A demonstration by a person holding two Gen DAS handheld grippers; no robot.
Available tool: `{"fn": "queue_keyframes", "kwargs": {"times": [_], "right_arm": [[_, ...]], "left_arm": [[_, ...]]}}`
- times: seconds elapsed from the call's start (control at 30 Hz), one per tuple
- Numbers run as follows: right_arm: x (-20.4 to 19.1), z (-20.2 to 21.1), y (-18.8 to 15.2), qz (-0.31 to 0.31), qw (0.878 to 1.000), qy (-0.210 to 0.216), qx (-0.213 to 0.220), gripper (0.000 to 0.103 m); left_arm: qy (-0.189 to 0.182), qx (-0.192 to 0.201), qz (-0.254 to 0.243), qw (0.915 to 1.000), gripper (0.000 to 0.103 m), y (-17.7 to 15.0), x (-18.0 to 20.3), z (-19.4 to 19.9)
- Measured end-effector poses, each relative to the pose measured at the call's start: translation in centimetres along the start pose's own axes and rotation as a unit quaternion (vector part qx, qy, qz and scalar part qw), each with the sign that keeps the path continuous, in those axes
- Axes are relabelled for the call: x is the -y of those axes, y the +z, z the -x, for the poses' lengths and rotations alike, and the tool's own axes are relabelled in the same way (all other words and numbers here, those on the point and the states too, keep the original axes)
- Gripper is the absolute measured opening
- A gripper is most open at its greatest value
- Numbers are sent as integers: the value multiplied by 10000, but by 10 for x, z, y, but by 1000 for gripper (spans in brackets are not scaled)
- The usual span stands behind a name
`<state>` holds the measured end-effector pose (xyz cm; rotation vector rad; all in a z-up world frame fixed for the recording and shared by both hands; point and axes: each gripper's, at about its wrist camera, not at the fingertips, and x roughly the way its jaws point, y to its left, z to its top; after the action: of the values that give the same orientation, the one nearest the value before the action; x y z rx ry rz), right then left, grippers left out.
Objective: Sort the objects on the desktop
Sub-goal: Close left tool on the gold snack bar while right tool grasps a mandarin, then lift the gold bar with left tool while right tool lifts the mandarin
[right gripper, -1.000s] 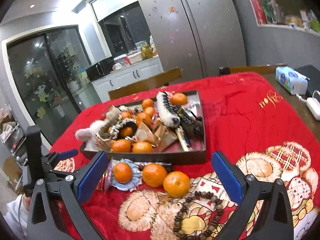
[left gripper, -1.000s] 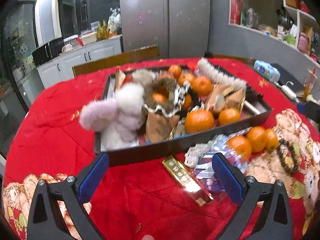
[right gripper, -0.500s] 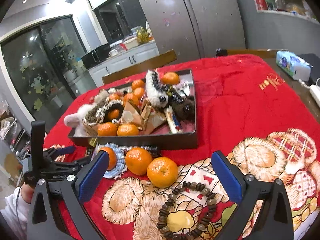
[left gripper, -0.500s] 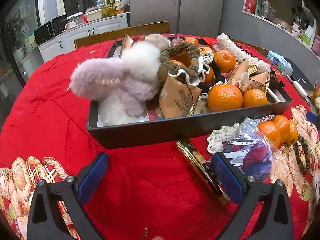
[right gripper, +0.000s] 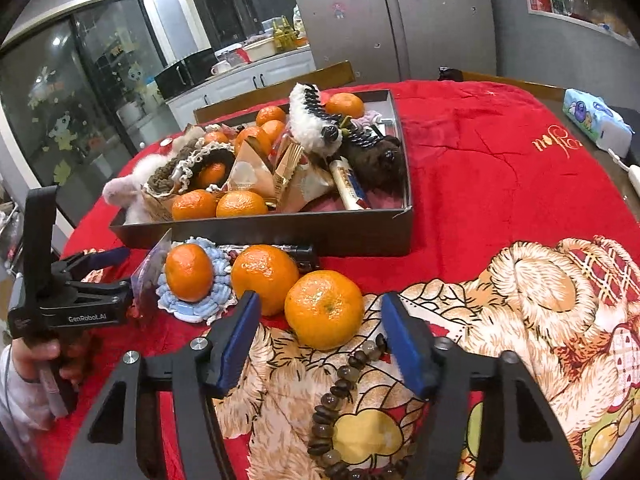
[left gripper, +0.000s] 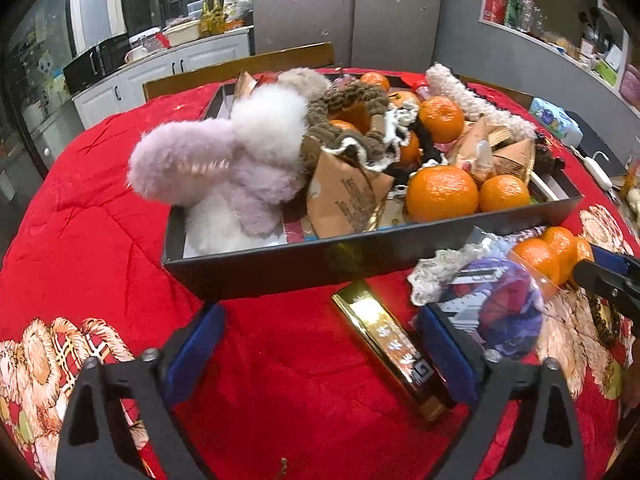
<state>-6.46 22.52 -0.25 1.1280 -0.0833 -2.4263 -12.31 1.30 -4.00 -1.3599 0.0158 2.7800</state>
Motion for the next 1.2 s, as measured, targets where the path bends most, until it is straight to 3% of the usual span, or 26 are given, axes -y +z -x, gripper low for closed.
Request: {"fn": "queue_keyframes", "kwargs": {"times": [0.03, 0.1, 0.17, 0.4, 0.5, 0.57, 1.2], "right_arm": [[-1, 0, 0, 10, 10000, 22, 2, 54], [-2, 1, 0, 53, 10000, 26, 7, 51], [-4, 1, -1, 99, 9999, -8, 22, 51], [-2, 1, 0, 58, 9999, 83, 16, 50], [1, 1, 1, 5, 9999, 112, 18, 46], [-1, 3, 1, 34, 10000, 57, 25, 38], [-3, 17, 3, -31, 9997, 129, 209, 38]], "left_arm": [[-45, 70, -58, 9999, 81, 0, 3, 4], [-128, 124, -156, 9997, 58, -1, 9, 7], [-117, 174, -276, 9994, 44, -2, 15, 10], [-272, 220, -106, 9993, 29, -1, 3, 7], [-357, 248, -56, 9990, 24, -1, 0, 9], [-410, 257, -72, 9988, 23, 1, 0, 9], [-466, 584, -423, 9963, 21, -7, 7, 26]]}}
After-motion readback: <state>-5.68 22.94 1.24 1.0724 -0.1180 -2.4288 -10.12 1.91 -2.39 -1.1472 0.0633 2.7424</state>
